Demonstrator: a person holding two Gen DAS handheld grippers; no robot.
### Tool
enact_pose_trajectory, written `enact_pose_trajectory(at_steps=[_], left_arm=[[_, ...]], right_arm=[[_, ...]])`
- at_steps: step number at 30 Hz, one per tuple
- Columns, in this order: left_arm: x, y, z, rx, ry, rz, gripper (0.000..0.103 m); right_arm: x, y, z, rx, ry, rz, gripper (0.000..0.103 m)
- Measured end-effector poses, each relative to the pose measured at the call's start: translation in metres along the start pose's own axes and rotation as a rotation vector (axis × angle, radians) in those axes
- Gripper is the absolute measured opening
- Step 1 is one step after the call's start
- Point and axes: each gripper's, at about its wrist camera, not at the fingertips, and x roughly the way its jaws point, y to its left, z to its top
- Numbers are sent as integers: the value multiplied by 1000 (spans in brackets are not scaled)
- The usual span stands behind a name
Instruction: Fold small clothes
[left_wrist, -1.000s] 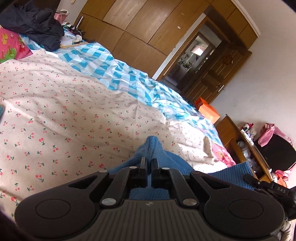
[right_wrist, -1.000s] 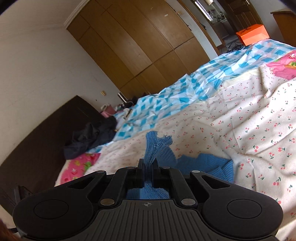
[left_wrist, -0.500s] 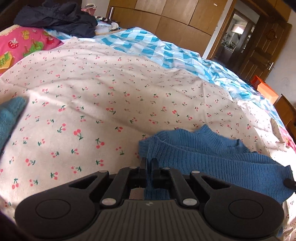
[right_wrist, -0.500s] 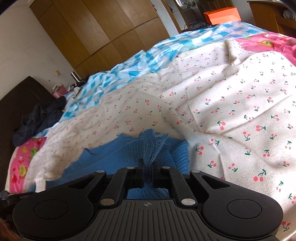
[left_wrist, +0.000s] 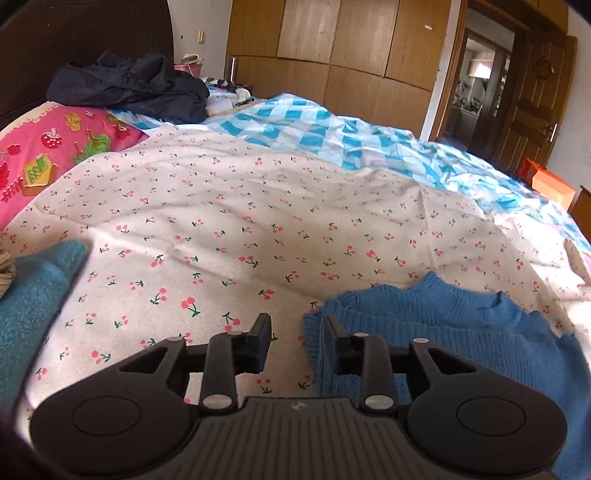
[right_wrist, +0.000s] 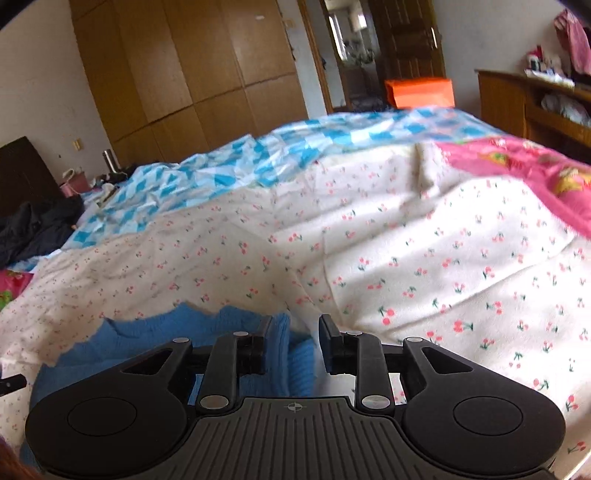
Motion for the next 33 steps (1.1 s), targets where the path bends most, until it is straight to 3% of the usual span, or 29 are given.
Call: enact_pose_trajectory(at_steps=[5,11,14,16,18,22,25,29,31,33], left_arm=[[-25,-11,-18,3,-23,-29,39],[-12,-24,-40,41,3,-12,40],[-4,-21,-44,60,13,-4,40],[-3,-15,-45,45,10,-5,40],[-4,-7,-44,5,2,-15,40],[-14,2,-42,-27,-58,-24,40],[-14,4,-44,-32,-48,-30,41],[2,2,-53,-11,47,-12,42],[1,3,-56,-12,48,-14,42],[1,5,-56,-18,52,-13,44]], right_arm=[[-1,50,2,-128,22,172,43],[69,103,-21,-169,244,277,43],[87,117,-33,-196,258,243,32],[91,117,-32,-180,264,233,8],[90,118,-25,-161,257,242,4],[78,124,-7,-147,166,245,2],[82,124,0,-94,120,228,2],[112,129,-15,-123,138,121,2],[131,128,-28,-147,200,94,3],[128,132,-27,-176,191,95,7]])
